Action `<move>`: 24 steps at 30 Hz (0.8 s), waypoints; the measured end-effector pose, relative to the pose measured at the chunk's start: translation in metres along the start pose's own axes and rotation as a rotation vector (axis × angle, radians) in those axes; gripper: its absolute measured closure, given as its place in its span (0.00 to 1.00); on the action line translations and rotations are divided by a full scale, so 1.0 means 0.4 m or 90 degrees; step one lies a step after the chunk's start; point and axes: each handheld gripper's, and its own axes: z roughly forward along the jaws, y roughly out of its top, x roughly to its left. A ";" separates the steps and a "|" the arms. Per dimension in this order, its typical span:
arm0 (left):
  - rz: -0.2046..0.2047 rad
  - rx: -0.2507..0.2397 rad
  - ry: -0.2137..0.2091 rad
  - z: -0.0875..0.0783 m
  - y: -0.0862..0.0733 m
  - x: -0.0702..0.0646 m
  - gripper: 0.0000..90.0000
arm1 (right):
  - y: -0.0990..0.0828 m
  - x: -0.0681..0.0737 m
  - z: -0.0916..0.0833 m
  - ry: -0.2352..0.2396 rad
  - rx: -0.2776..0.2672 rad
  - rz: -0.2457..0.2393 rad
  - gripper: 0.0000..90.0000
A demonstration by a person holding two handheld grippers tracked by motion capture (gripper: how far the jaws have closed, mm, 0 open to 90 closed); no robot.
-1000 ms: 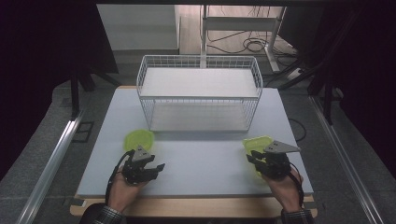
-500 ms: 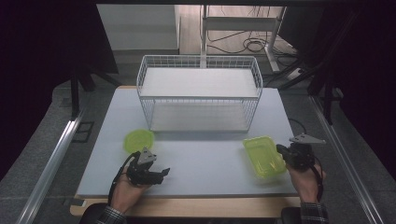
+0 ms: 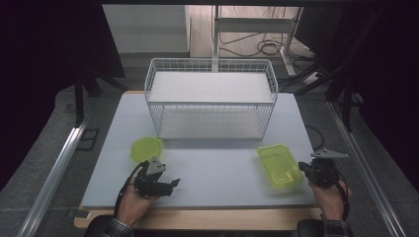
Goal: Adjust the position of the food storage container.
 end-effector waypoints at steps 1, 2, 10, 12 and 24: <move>0.000 0.000 -0.001 -0.001 0.000 0.000 0.28 | -0.002 0.002 -0.001 -0.001 0.004 0.002 0.99; 0.000 0.001 -0.002 -0.001 0.000 0.000 0.29 | -0.003 0.005 -0.003 0.001 0.005 0.002 0.99; -0.003 0.000 -0.002 -0.002 0.001 -0.001 0.31 | -0.006 0.050 -0.012 0.041 0.006 -0.002 0.99; -0.004 0.000 -0.001 -0.002 0.001 -0.001 0.31 | -0.006 0.068 -0.012 0.056 0.006 -0.008 0.99; -0.007 -0.003 -0.004 -0.007 0.002 0.001 0.33 | -0.006 0.182 -0.012 0.142 0.004 -0.059 0.99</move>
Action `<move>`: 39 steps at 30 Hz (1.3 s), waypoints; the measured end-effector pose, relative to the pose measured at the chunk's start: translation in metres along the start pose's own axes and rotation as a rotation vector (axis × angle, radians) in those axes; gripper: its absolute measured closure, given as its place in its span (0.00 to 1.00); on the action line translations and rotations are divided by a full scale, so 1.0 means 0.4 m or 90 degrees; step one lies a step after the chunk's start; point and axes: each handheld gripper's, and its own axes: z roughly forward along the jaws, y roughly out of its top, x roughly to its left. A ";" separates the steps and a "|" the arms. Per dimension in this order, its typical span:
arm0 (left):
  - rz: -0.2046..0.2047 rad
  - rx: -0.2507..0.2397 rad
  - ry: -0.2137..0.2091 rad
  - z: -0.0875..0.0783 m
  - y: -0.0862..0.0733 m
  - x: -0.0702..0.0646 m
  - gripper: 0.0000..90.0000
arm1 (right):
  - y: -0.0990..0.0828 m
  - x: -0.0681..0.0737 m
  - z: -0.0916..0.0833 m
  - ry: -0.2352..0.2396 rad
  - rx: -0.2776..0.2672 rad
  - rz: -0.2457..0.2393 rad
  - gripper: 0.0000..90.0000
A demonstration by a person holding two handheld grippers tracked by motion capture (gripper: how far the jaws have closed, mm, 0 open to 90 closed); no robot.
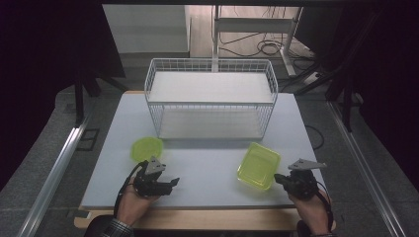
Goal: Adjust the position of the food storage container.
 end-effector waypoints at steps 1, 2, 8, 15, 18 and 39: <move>0.000 0.000 -0.001 0.000 0.000 0.000 0.33 | 0.002 0.009 0.003 0.008 0.000 -0.005 0.99; 0.000 0.000 -0.001 0.000 0.000 0.000 0.33 | 0.004 0.020 0.007 0.020 0.000 -0.014 0.99; 0.001 -0.001 -0.005 0.000 0.001 -0.001 0.34 | 0.022 0.067 0.034 0.060 0.001 -0.042 0.99; -0.001 -0.001 -0.012 0.000 0.002 -0.001 0.36 | 0.051 0.116 0.085 0.118 0.005 -0.065 0.99; -0.004 -0.003 -0.016 -0.002 0.002 -0.001 0.37 | 0.063 0.123 0.078 0.115 -0.005 -0.081 0.98; 0.001 0.001 -0.024 0.004 0.005 -0.005 0.42 | 0.133 -0.110 0.139 -0.021 0.016 0.020 0.98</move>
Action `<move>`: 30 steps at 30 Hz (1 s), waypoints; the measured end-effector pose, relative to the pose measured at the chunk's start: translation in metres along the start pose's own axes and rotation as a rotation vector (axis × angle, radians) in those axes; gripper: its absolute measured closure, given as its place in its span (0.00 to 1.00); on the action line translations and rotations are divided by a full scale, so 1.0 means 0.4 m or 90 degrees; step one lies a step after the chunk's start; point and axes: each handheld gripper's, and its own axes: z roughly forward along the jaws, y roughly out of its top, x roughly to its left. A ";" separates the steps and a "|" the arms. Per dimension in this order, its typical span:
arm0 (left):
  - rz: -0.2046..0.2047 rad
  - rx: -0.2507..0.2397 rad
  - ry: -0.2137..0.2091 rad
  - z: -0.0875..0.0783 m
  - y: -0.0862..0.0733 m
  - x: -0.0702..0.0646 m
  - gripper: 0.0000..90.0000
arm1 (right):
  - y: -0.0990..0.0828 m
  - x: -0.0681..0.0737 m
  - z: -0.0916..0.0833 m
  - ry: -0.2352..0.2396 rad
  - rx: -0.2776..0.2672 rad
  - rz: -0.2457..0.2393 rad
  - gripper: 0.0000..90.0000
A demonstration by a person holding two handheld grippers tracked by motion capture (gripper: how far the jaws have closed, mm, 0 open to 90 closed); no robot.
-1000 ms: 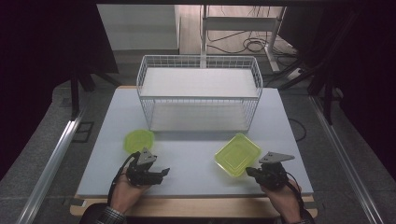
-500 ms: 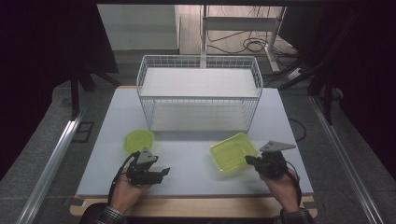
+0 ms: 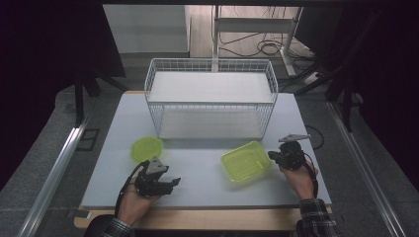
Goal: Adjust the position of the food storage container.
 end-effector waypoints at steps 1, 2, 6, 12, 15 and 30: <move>0.000 0.000 0.000 0.000 0.000 0.000 0.42 | 0.001 0.009 -0.003 0.004 -0.003 -0.002 0.98; 0.000 0.000 -0.001 0.000 0.000 -0.001 0.43 | 0.001 0.023 -0.008 0.009 -0.007 -0.005 0.98; 0.000 0.001 -0.002 0.000 0.000 0.000 0.44 | -0.006 0.046 -0.008 0.029 -0.005 -0.006 0.98; 0.000 0.007 -0.004 -0.002 -0.001 -0.001 0.45 | -0.015 0.100 -0.004 0.061 -0.004 -0.026 0.98; -0.001 0.004 -0.004 -0.003 -0.002 0.001 0.45 | -0.014 0.126 -0.001 0.070 -0.007 -0.039 0.98; 0.002 -0.003 -0.011 -0.007 -0.007 0.001 0.32 | -0.021 0.159 -0.027 0.057 -0.054 -0.079 0.81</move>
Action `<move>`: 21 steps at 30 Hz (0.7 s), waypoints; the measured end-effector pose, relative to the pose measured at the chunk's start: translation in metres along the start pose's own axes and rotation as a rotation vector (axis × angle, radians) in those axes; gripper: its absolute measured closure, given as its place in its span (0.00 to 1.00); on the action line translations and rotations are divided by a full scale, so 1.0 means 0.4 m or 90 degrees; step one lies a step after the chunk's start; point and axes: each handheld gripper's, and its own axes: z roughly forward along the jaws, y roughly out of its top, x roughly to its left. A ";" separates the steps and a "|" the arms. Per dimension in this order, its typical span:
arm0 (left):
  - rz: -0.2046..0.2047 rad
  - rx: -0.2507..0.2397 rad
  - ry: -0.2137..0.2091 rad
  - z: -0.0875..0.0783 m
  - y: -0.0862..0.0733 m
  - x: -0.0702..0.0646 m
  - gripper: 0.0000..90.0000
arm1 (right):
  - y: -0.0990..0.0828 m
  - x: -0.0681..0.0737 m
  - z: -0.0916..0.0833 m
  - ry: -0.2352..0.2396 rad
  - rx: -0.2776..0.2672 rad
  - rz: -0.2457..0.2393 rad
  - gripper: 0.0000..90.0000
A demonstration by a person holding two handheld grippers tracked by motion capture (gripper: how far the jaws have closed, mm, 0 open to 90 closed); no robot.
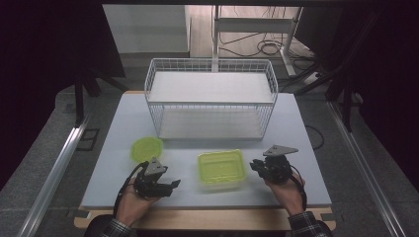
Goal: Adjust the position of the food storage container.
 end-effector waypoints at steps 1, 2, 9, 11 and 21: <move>-0.003 -0.001 -0.002 -0.001 0.000 -0.001 0.29 | -0.003 -0.001 -0.004 -0.001 -0.005 0.000 0.77; -0.004 -0.001 -0.002 -0.002 -0.001 -0.002 0.25 | -0.007 -0.002 -0.010 -0.007 -0.007 -0.002 0.72; -0.004 -0.007 -0.009 -0.010 -0.010 -0.014 0.09 | -0.036 -0.009 -0.023 -0.008 -0.022 -0.005 0.33; 0.006 -0.009 -0.007 -0.012 -0.014 -0.020 0.07 | -0.047 -0.011 -0.022 -0.002 -0.023 0.003 0.27; 0.037 -0.025 0.002 -0.010 -0.020 -0.028 0.03 | -0.067 -0.015 -0.010 0.046 -0.028 0.033 0.10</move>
